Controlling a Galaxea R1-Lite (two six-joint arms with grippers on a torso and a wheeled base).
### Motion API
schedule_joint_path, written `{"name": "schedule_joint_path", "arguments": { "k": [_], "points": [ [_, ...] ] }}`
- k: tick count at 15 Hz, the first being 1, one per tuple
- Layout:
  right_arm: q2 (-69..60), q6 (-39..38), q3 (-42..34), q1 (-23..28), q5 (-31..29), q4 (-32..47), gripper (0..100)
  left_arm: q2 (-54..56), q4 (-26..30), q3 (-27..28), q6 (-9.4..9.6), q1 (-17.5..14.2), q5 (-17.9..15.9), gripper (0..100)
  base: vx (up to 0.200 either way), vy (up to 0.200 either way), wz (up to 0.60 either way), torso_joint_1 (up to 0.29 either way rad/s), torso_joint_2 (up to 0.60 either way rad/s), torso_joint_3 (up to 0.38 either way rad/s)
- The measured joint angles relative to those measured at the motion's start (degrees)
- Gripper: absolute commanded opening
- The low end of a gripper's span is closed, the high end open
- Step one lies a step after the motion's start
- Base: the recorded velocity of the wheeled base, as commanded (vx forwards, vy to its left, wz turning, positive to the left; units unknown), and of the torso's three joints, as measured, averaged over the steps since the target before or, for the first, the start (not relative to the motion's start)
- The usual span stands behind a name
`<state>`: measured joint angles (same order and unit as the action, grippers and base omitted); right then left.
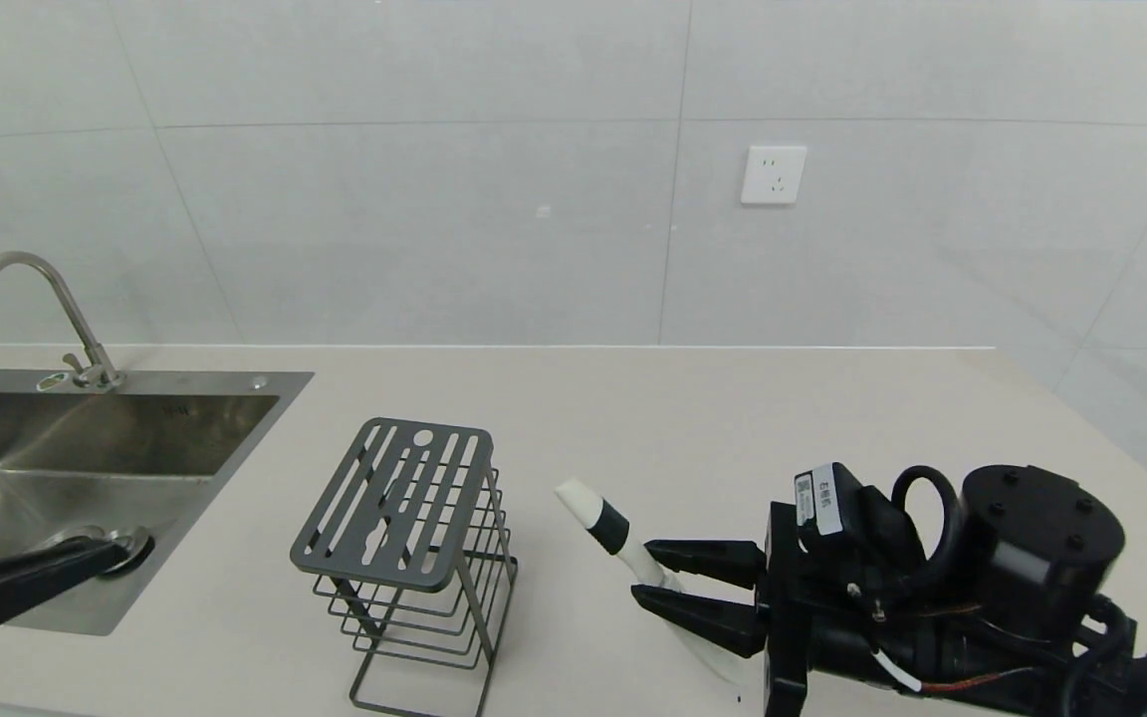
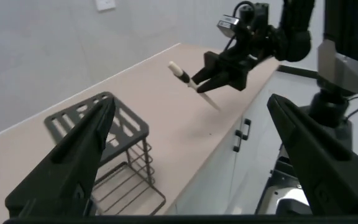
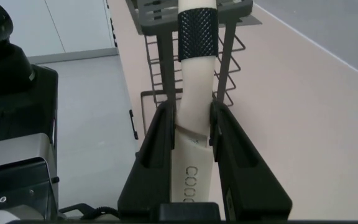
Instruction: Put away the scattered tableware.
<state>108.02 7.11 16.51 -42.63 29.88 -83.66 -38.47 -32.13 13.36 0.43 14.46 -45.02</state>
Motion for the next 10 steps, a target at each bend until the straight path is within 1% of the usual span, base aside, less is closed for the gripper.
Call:
{"name": "schedule_joint_path", "arguments": {
  "k": [2, 3, 5, 7, 9, 10],
  "points": [
    [-0.89, -0.05, 0.27, -0.52, -0.22, -0.01, 0, -7.23, -5.39, 0.06, 1.71, 1.72, 0.11, 100, 0.000, 0.000, 0.00, 0.000, 0.00, 0.000],
    [-1.46, -0.16, 0.35, -0.74, -0.27, -0.01, 0, -10.81, -7.58, 0.24, 2.26, 2.93, 0.33, 100, 0.000, 0.000, 0.00, 0.000, 0.00, 0.000],
    [-2.36, -0.20, 0.59, -0.87, -0.35, 0.00, 0, -16.09, -9.76, 1.38, 2.52, 5.33, 0.49, 100, 0.000, 0.000, 0.00, 0.000, 0.00, 0.000],
    [-3.19, -0.79, 1.51, -0.87, -0.43, 0.00, 0, -20.54, -11.13, 4.00, 2.66, 7.20, 0.52, 100, 0.000, 0.000, 0.00, 0.000, 0.00, 0.000],
    [-3.61, -2.44, 2.45, -0.76, -0.55, -0.01, 0, -24.94, -14.23, 6.18, 2.46, 10.79, 0.57, 100, 0.000, 0.000, 0.00, 0.000, 0.00, 0.000],
    [-3.69, -2.57, 2.84, -0.41, -0.77, -0.01, 0, -27.45, -16.82, 6.86, 2.41, 12.47, 0.63, 100, 0.000, 0.000, 0.00, 0.000, 0.00, 0.000]
  ]
}}
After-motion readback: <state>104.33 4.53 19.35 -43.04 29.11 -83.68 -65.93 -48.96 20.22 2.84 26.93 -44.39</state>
